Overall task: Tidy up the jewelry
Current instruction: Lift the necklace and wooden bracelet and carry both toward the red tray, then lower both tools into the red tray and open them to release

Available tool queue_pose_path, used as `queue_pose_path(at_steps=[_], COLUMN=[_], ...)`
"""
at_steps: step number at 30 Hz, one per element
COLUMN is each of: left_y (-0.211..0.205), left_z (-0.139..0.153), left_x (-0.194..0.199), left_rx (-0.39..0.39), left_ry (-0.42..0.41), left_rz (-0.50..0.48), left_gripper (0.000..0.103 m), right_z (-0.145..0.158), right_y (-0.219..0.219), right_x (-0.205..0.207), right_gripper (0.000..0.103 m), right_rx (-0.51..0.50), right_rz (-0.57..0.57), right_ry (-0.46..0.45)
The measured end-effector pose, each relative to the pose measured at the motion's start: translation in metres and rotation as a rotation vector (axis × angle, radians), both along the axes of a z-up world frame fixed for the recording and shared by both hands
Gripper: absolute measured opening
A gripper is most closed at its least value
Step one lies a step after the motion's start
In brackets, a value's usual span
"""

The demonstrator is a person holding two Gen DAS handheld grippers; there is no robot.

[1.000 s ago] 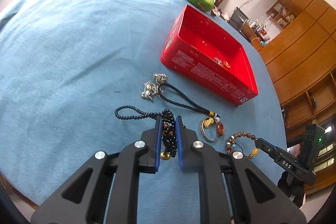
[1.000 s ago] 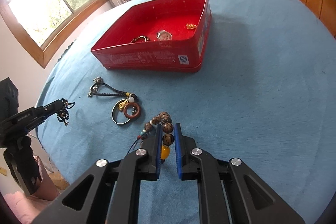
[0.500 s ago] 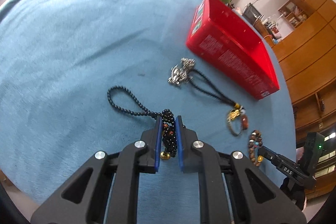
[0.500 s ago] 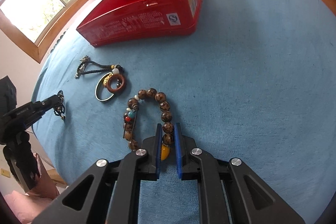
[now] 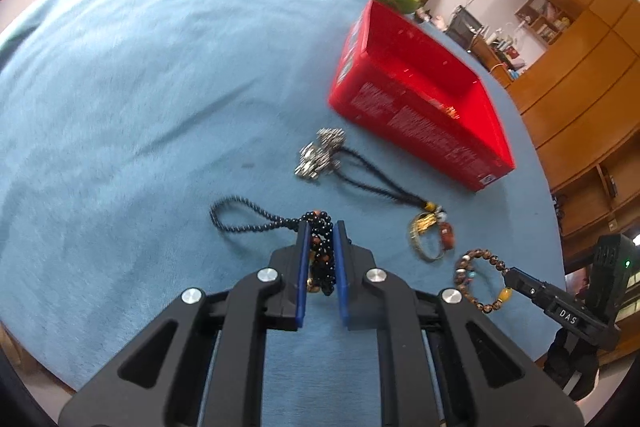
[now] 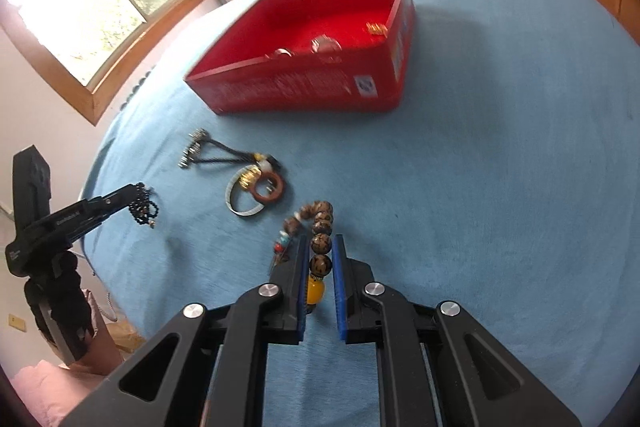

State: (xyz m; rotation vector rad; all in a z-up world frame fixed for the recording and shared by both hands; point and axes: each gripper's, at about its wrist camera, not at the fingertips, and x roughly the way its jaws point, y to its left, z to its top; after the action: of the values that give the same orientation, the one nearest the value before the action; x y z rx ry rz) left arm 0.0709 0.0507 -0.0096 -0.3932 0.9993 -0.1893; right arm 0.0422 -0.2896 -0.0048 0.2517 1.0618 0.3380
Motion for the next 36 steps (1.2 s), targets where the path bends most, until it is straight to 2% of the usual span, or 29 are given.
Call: queue_pose_path(at_steps=[11, 21, 29, 36], left_y=[-0.026, -0.057, -0.083, -0.099], left_z=[0.049, 0.087, 0.099, 0.097], left_x=[0.014, 0.054, 0.103, 0.147], left_rx=[0.049, 0.088, 0.111, 0.105], left_ry=[-0.095, -0.159, -0.156, -0.15], left_rz=[-0.089, -0.155, -0.188, -0.195], left_gripper=[0.01, 0.01, 0.01, 0.01], right_z=[0.043, 0.089, 0.12, 0.121], right_y=[-0.002, -0.007, -0.007, 0.001], right_x=[0.02, 0.055, 0.11, 0.157], right_gripper=[0.011, 0.011, 0.011, 0.011], right_rx=[-0.026, -0.021, 0.003, 0.009], right_rz=[0.007, -0.002, -0.026, -0.053], right_ry=[-0.069, -0.135, -0.183, -0.199])
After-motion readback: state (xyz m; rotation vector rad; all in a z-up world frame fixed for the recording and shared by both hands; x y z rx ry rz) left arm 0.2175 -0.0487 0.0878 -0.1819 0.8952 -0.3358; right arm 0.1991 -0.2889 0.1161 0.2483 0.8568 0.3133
